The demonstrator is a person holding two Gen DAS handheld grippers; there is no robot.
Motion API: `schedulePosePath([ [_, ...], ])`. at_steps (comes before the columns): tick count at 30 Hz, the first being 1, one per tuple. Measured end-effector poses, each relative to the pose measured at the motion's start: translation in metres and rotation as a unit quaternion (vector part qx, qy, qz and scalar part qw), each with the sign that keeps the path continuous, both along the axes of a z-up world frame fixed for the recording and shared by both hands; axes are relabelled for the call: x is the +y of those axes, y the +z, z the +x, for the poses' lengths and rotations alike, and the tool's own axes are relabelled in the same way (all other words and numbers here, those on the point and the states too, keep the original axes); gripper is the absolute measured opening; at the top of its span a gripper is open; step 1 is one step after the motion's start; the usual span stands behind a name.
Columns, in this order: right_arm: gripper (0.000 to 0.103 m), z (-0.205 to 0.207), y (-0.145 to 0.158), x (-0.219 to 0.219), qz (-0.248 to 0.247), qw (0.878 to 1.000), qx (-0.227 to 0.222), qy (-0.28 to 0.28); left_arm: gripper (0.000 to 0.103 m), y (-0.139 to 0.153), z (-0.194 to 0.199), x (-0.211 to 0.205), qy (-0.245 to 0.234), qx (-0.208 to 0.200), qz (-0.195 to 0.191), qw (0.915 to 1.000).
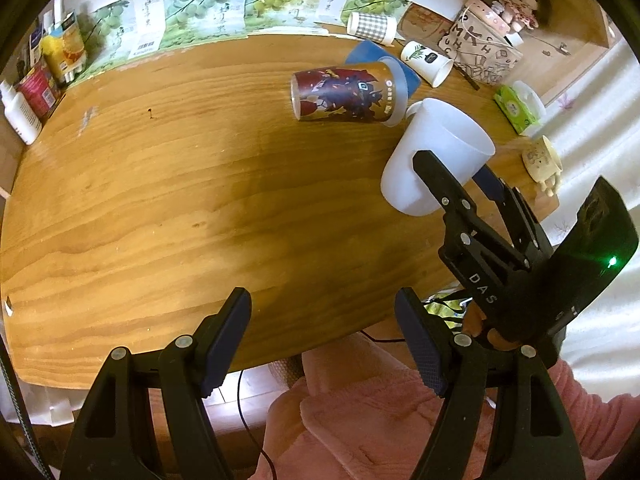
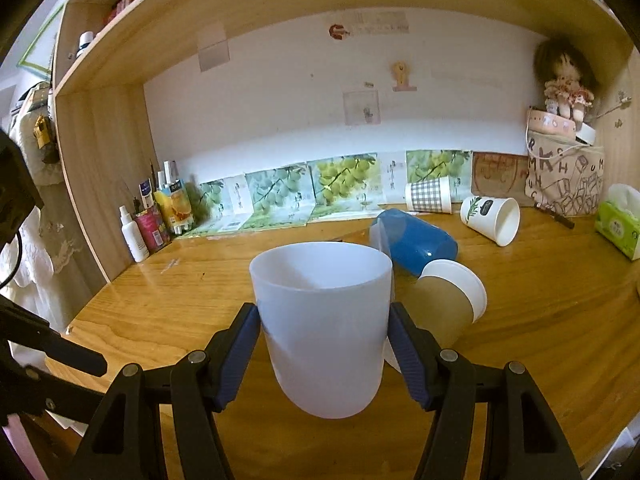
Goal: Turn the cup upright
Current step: 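Lower the upright white cup onto the desk with the right gripper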
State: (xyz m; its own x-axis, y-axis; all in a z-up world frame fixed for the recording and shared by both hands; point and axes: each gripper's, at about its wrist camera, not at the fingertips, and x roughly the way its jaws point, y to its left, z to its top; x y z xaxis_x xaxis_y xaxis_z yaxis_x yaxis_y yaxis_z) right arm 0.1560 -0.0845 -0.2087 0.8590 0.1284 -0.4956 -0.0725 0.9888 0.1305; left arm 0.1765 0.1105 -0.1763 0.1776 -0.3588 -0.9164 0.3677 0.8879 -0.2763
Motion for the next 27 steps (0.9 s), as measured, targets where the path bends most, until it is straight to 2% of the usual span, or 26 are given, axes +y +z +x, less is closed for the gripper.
schedulePosePath([
  [9,0.066,-0.006,-0.017,0.004,-0.029,0.999,-0.023,-0.007,0.077,0.004,-0.006,0.004,0.011,-0.003,-0.009,0.9999],
  [17,0.066,-0.012,-0.025,0.010,-0.048,0.999,-0.020,0.007,0.077,0.004,-0.010,0.006,0.012,-0.003,-0.010,0.9999],
  [27,0.066,-0.024,-0.036,0.009,-0.040,0.999,-0.005,0.000,0.077,0.002,-0.015,0.004,0.003,0.000,-0.013,0.9999],
])
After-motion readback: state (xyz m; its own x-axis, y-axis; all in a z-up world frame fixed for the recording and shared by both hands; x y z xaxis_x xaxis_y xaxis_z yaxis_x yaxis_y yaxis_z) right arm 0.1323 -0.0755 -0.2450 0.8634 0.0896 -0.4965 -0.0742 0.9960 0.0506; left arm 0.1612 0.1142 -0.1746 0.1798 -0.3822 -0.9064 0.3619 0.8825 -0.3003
